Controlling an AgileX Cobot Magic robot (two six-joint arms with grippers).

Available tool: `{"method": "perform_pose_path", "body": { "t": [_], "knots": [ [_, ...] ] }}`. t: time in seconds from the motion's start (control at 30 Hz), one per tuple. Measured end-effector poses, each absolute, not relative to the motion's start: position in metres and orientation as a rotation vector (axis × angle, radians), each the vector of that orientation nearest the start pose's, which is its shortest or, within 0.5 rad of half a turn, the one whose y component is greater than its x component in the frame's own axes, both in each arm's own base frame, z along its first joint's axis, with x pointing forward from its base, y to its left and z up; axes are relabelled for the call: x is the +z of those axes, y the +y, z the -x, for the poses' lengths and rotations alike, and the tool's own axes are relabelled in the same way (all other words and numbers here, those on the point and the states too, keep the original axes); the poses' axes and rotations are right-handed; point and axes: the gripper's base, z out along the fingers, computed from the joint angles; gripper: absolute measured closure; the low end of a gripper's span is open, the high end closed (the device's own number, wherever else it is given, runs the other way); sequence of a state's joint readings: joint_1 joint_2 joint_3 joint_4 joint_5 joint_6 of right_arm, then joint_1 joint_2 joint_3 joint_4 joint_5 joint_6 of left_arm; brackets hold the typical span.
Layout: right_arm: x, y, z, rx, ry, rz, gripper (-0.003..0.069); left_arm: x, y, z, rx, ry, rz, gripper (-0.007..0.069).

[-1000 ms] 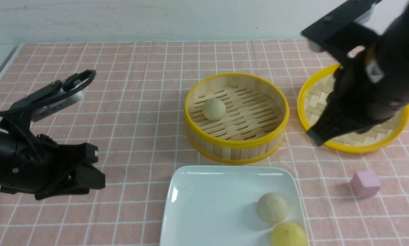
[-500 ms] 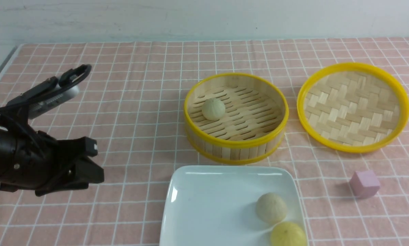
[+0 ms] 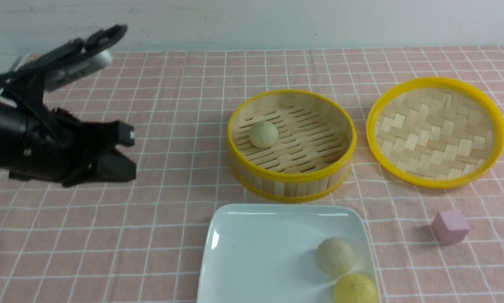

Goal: Put the steamed buns into the plate on the pink tablecloth.
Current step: 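Reach into the bamboo steamer and grasp a bun with the left gripper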

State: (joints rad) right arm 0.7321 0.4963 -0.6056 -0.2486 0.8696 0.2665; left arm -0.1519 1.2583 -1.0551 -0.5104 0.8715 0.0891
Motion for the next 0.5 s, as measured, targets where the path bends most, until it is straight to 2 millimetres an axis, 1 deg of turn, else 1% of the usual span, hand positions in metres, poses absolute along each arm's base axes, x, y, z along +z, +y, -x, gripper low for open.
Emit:
{"method": "perform_pose_path", "body": {
  "t": [0.03,0.1,0.13,0.17,0.2,0.23,0.27,0.3,0.33,0.37,0.4,0.43,0.47,0.5],
  "knots": [
    [0.307,0.042,-0.073,0.247,2.148,0.589,0.0658,0.336,-0.079,-0.248,-0.654,2.482,-0.048,0.0623],
    [0.307,0.042,-0.073,0.246,2.148,0.589,0.0657,0.352,-0.1,-0.26,-0.685,2.416,-0.084,0.0623],
    [0.307,0.042,-0.073,0.245,2.147,0.589,0.0657,0.353,-0.101,-0.262,-0.684,2.412,-0.078,0.0623],
    [0.307,0.042,-0.073,0.239,2.143,0.591,0.0657,0.358,-0.12,-0.271,-0.703,2.402,-0.11,0.0623],
    [0.307,0.042,-0.073,0.239,2.143,0.591,0.0657,0.358,-0.122,-0.272,-0.705,2.402,-0.113,0.0623],
    [0.308,0.041,-0.074,0.231,2.138,0.592,0.0655,0.357,-0.137,-0.283,-0.708,2.421,-0.123,0.0623],
    [0.308,0.041,-0.074,0.227,2.135,0.593,0.0654,0.353,-0.15,-0.294,-0.702,2.454,-0.123,0.0623],
    [0.308,0.041,-0.074,0.227,2.133,0.593,0.0654,0.347,-0.156,-0.302,-0.685,2.487,-0.123,0.0623],
    [0.308,0.041,-0.074,0.226,2.132,0.593,0.0654,0.338,-0.169,-0.316,-0.659,2.546,-0.101,0.0618],
    [0.308,0.041,-0.074,0.226,2.132,0.593,0.0654,0.335,-0.177,-0.323,-0.639,2.578,-0.098,0.0611],
    [0.308,0.041,-0.074,0.226,2.132,0.593,0.0654,0.326,-0.182,-0.331,-0.604,2.616,-0.093,0.0604],
    [0.308,0.041,-0.074,0.225,2.131,0.593,0.0654,0.323,-0.187,-0.34,-0.578,2.647,-0.075,0.059],
    [0.308,0.041,-0.074,0.225,2.131,0.593,0.0652,0.314,-0.195,-0.351,-0.527,2.689,-0.057,0.0568],
    [0.308,0.041,-0.074,0.225,2.131,0.593,0.0652,0.313,-0.197,-0.353,-0.518,2.696,-0.054,0.0564]
  ]
}}
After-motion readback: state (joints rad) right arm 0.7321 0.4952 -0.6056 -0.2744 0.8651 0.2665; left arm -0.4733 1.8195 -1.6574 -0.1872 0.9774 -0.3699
